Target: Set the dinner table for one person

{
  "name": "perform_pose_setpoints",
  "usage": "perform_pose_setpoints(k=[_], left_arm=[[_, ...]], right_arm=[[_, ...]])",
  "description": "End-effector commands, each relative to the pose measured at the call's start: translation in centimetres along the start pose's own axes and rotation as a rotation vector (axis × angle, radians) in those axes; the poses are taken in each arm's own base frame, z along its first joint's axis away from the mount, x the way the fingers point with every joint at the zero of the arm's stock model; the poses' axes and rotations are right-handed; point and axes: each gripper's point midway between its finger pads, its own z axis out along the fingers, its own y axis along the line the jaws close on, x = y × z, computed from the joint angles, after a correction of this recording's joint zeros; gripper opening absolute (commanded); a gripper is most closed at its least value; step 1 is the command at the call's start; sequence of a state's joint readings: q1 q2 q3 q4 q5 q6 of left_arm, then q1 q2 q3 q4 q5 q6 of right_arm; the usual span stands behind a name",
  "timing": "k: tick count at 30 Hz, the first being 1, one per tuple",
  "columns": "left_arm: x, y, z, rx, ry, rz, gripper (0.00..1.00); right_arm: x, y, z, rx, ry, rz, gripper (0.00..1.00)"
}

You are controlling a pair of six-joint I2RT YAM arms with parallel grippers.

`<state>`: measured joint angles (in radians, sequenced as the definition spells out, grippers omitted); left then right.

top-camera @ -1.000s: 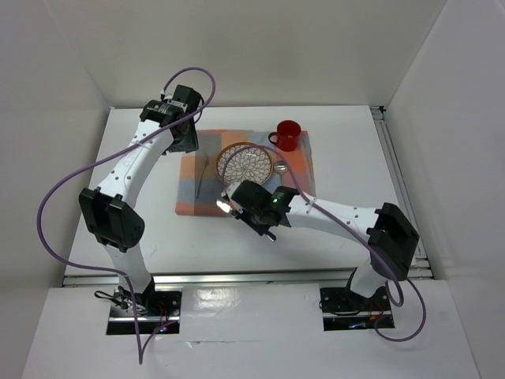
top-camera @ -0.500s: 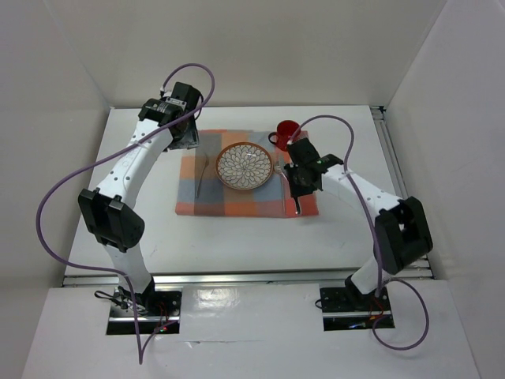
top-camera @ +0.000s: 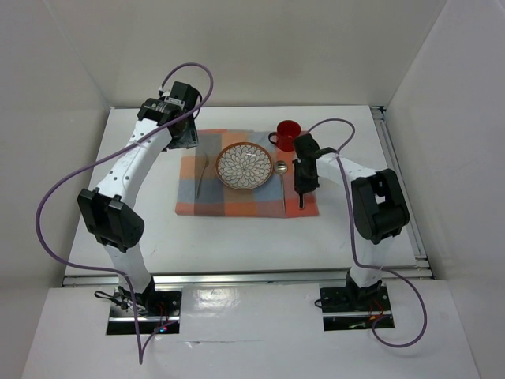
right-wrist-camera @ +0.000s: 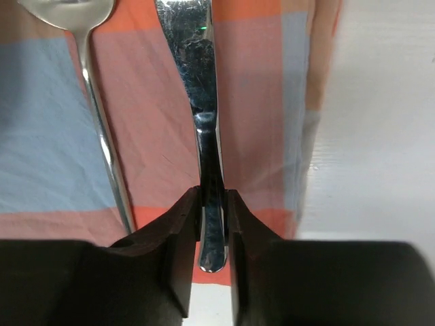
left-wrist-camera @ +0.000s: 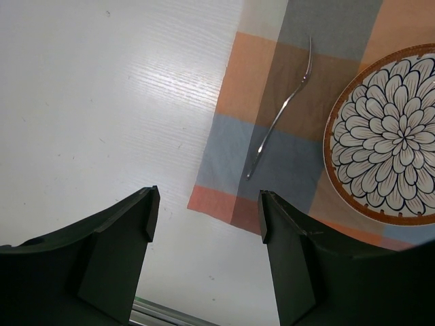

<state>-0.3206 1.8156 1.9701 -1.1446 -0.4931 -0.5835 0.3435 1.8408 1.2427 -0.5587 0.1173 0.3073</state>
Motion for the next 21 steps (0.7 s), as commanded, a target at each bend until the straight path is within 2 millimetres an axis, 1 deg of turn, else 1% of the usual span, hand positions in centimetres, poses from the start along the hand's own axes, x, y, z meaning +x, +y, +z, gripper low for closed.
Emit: perform_pose_setpoints(k=[1, 2, 3, 4, 5, 6, 7, 8, 9, 10, 11, 12, 13, 14, 16, 17, 18, 19, 20, 21], left_arm=[[-1.1, 0.7, -1.4, 0.008, -0.048, -0.038, 0.77], [-1.1, 0.7, -1.4, 0.008, -0.048, -0.038, 0.77], [-1.1, 0.7, -1.4, 0.008, -0.048, -0.038, 0.77], [-1.1, 0.7, -1.4, 0.008, -0.048, -0.038, 0.77], [-1.1, 0.7, -1.4, 0.008, -0.048, -0.038, 0.77], [-1.0, 0.6, -1.4, 0.016, -0.044, -0.038, 0.77], [-1.0, 0.6, -1.4, 0.016, -0.044, -0.038, 0.77], [-1.0, 0.6, -1.4, 0.016, -0.044, -0.038, 0.77], [-1.3, 0.6, -1.6, 0.020, -0.051, -0.042, 0.77], [-1.5, 0.5, -1.8, 0.024, -0.058, -0.046, 0.77], [-1.5, 0.4, -1.8, 0.033, -0.054, -0.046, 0.77], [-1.8, 0.5, -2.3, 0.041, -0.068, -0.054, 0.77], [-1.9, 0.5, -2.8, 0.055, -0.072, -0.058, 0.77], [-2.0, 0.6, -3.1, 0.059, -0.079, -0.062, 0.77], [-2.5, 0.3, -3.6, 0.091, -0.109, -0.072, 0.77], [-2.8, 0.4, -4.6, 0.120, -0.133, -0.087, 0.77], [-3.1, 0.5, -4.9, 0.128, -0.151, -0.083, 0.77], [-3.2, 0.5, -4.9, 0.136, -0.167, -0.081, 0.77], [-3.6, 1.1, -5.7, 0.135, -0.195, -0.094, 0.77], [-3.6, 1.2, -6.0, 0.140, -0.207, -0.089, 0.77]], right_arm=[[-1.4, 1.1, 0.2, -0.029, -0.047, 0.020, 0.34], [-1.4, 1.1, 0.2, -0.029, -0.047, 0.020, 0.43], [-1.5, 1.6, -0.3, -0.039, -0.059, 0.012, 0.49], [-2.0, 1.5, -0.8, -0.033, -0.075, 0.014, 0.56], [-2.2, 1.3, -1.6, -0.024, -0.086, 0.016, 0.68], [-3.5, 1.6, -2.6, -0.035, -0.116, 0.020, 0.71], [-4.4, 1.5, -3.7, -0.030, -0.146, 0.033, 0.75], [-4.6, 0.8, -4.5, -0.007, -0.145, 0.042, 0.86], [-6.0, 0.5, -5.8, -0.005, -0.179, 0.067, 0.96], [-6.7, 0.1, -6.7, 0.000, -0.202, 0.093, 0.98], [-7.9, -1.2, -8.4, 0.020, -0.251, 0.135, 1.00], [-8.6, -2.0, -9.5, 0.034, -0.280, 0.169, 1.00], [-9.4, -4.0, -11.3, 0.060, -0.330, 0.253, 1.00], [-10.0, -5.0, -12.4, 0.071, -0.362, 0.297, 1.00], [-10.5, -7.1, -14.1, 0.083, -0.410, 0.394, 1.00], [-10.6, -9.0, -15.5, 0.096, -0.447, 0.449, 1.00], [-10.2, -10.2, -15.7, 0.118, -0.459, 0.471, 1.00], [-10.2, -11.0, -16.1, 0.123, -0.476, 0.499, 1.00], [-10.1, -12.4, -17.2, 0.145, -0.508, 0.529, 1.00], [-9.4, -13.1, -17.2, 0.163, -0.506, 0.539, 1.00]])
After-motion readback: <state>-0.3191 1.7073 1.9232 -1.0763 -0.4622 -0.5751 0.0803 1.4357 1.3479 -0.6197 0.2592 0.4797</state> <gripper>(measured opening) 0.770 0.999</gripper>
